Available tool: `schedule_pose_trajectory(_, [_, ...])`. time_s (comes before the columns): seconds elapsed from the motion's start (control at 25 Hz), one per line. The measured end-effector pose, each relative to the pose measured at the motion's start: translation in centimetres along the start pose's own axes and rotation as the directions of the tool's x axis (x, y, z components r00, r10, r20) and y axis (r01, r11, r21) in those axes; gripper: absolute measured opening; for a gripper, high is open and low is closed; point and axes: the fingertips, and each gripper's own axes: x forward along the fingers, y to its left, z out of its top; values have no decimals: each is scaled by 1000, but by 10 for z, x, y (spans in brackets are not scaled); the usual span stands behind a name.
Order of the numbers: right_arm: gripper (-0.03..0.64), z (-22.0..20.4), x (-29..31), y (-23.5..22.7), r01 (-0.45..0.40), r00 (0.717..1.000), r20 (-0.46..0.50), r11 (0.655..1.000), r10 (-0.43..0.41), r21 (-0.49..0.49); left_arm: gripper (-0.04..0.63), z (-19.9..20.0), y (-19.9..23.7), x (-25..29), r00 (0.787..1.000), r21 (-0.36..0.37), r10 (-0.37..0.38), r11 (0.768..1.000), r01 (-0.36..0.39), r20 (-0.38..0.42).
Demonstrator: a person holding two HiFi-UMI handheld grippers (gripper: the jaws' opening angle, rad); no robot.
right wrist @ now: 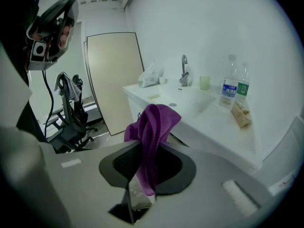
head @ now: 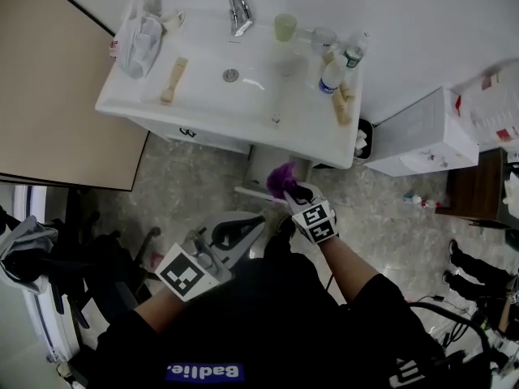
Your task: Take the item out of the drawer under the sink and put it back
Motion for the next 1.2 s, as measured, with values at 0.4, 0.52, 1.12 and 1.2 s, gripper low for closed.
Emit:
schedule_pose_trajectory(0.4, [72,-29,67,-13,-31,994,-103,999,33,17,-6,1,16,0,999,-20,40,999,-40,0])
schedule_pose_trajectory(0.52, [71,-43,88,-20,-31,989,-145,999,33,17,-5,2,21,-3,999,-20,49,999,-49,3])
schedule_pose_trajectory(1.12, [72,-116,173,-46,-57,931,-365,996,28,-70,-6,-17,50,-16,994,-69,106,992,-106,-8])
schedule_pose_trajectory(1.2, [72,-129,180,-50,-57,917,-398,995,20,-79,-6,-20,52,-13,994,-77,109,991,-109,-5])
